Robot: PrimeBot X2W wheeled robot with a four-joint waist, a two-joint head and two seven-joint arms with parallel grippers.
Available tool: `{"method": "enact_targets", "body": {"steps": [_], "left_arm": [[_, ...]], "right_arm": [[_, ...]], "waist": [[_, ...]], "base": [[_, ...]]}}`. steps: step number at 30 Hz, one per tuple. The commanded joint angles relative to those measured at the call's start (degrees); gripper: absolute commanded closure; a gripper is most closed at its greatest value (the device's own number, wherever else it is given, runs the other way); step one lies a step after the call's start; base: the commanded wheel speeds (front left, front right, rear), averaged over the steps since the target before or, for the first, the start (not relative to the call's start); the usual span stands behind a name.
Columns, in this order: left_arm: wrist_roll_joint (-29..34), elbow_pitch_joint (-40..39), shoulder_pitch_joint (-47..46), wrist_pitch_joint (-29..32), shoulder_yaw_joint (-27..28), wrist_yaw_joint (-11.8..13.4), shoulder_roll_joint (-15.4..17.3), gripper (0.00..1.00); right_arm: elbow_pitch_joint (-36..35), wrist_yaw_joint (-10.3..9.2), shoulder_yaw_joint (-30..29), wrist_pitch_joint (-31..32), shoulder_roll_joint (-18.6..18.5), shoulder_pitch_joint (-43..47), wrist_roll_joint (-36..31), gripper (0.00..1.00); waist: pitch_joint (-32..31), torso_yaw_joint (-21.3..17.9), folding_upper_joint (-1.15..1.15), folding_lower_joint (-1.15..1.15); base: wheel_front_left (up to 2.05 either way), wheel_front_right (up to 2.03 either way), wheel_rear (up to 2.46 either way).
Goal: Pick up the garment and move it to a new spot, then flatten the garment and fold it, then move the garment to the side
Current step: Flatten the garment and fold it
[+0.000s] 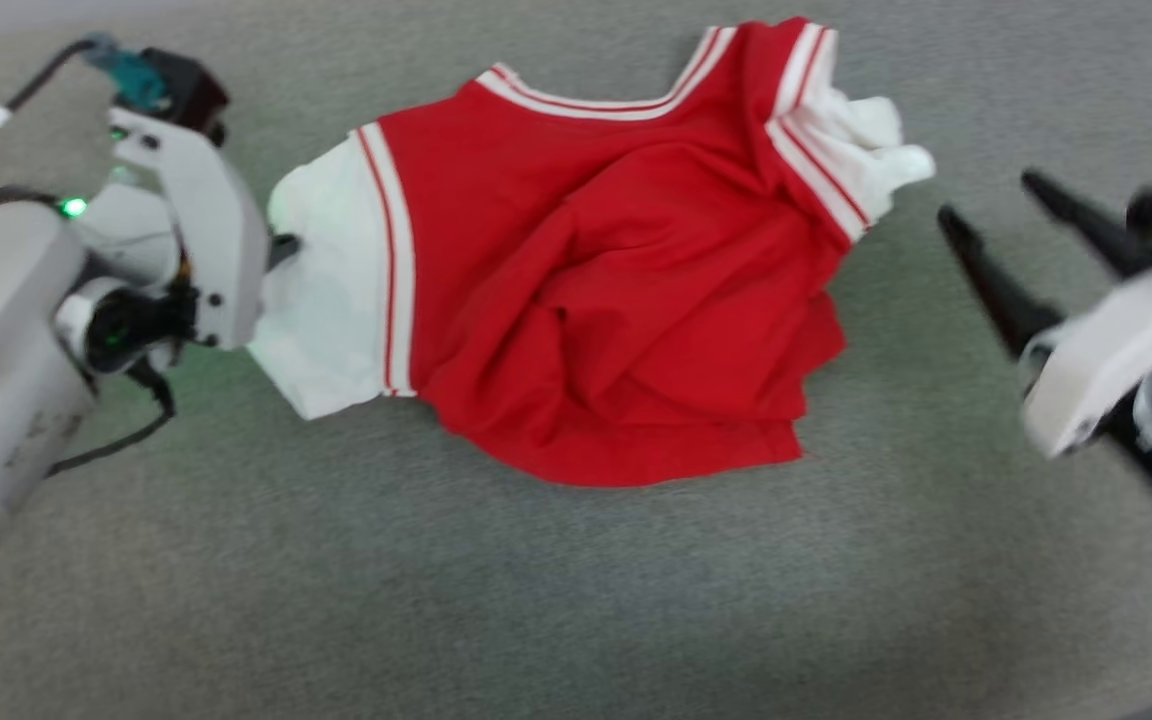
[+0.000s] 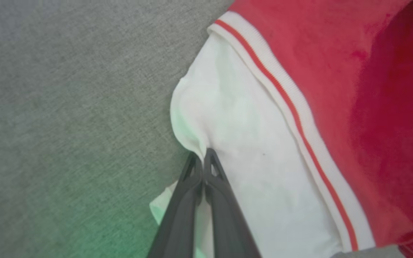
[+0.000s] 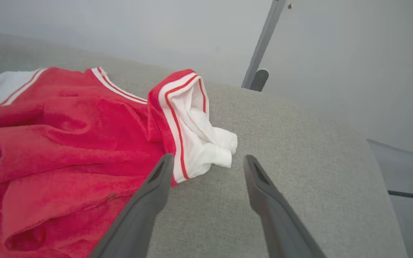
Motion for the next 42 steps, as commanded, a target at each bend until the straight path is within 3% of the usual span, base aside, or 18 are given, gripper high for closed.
{"method": "enact_targets", "body": {"steps": [1,5,11,27,42], "left_arm": [[-0.4,-0.4,0.6,0.1,-1.2,-0.2,-1.0,1.00],[-1.2,-1.1,-1.1,-1.0,-3.2,-0.2,-1.6,1.00],[-2.4,-1.7,-3.0,-2.1,-5.3,-0.1,-1.9,1.00],[-3.0,-4.3,-5.2,-3.5,-7.6,0.0,-2.7,1.00],[-3.2,-4.9,-5.2,-3.7,-7.9,0.0,-2.5,1.00]], "right_arm": [[0.8,-0.04,1.1,1.0,-1.2,-2.1,0.2,0.00],[6.4,-0.05,5.9,4.9,-5.7,-10.4,3.1,0.00],[13.6,-0.05,13.4,6.0,-8.3,-18.0,7.2,0.00],[25.4,-0.05,21.6,-0.3,-9.7,-26.3,12.2,0.00],[27.4,-0.05,26.8,-3.3,-10.5,-29.8,15.2,0.00]], "waist": [[1.1,1.8,0.00,0.00],[2.0,3.7,0.00,0.00],[3.2,5.3,0.00,0.00],[5.5,6.4,0.00,0.00],[6.2,6.6,0.00,0.00]], "base": [[0.00,0.00,0.00],[0.00,0.00,0.00],[0.00,0.00,0.00],[0.00,0.00,0.00],[0.00,0.00,0.00]]}}
